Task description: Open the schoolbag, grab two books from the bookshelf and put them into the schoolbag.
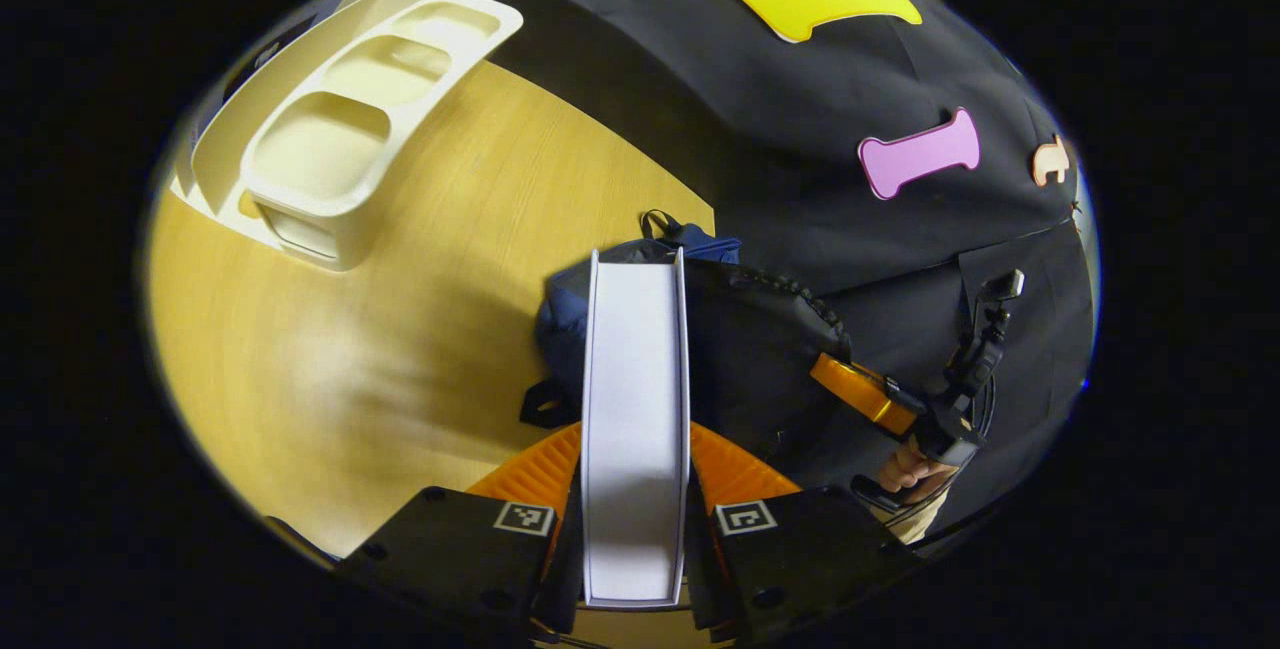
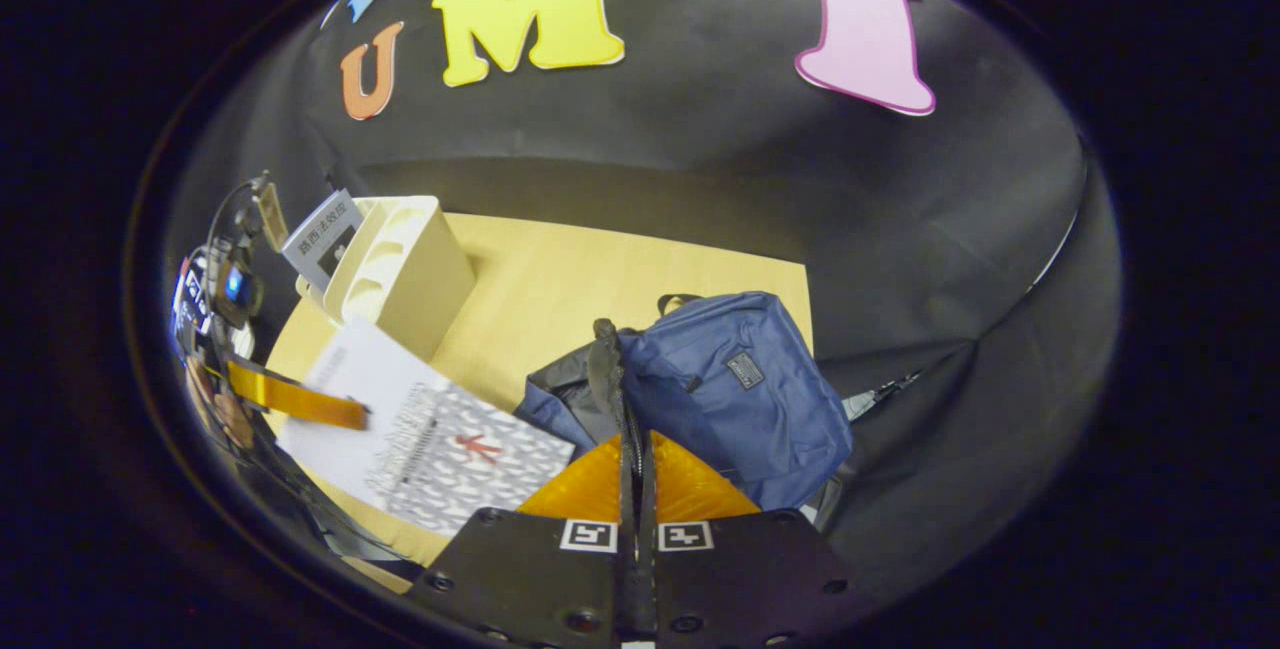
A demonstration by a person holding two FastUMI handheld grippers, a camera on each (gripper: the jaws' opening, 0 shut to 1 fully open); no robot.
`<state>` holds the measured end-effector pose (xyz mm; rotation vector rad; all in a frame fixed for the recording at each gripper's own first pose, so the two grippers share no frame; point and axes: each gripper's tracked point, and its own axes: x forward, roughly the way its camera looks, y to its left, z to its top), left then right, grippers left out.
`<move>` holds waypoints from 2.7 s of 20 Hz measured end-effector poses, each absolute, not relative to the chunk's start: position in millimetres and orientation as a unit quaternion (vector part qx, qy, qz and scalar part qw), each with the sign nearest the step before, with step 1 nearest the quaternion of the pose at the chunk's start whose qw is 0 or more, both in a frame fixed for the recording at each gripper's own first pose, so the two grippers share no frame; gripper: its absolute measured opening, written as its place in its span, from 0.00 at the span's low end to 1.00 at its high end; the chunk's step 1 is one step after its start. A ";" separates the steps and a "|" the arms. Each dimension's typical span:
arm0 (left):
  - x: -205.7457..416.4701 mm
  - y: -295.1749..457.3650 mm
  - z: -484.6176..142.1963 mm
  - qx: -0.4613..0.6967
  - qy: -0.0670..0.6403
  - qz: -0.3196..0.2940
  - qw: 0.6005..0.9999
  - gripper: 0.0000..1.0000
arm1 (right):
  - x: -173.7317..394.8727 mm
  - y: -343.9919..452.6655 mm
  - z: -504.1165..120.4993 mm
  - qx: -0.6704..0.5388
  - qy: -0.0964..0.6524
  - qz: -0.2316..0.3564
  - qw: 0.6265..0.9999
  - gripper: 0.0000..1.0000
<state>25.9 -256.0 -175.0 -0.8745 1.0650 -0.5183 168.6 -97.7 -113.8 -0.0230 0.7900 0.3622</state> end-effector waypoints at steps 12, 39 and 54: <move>87.7 -350.0 -253.2 -0.601 0.347 -0.225 0.684 0.45 | 190.4 -77.6 -75.5 -0.029 0.363 0.209 0.908 0.00; 72.8 -404.4 -293.7 -0.570 0.340 -0.214 0.717 0.82 | 186.8 -62.4 -130.1 -0.074 0.397 0.219 0.888 0.00; -27.0 -170.4 -226.4 -0.214 0.331 -0.194 0.898 0.82 | 142.8 -44.7 -153.1 -0.027 0.399 0.150 0.904 0.00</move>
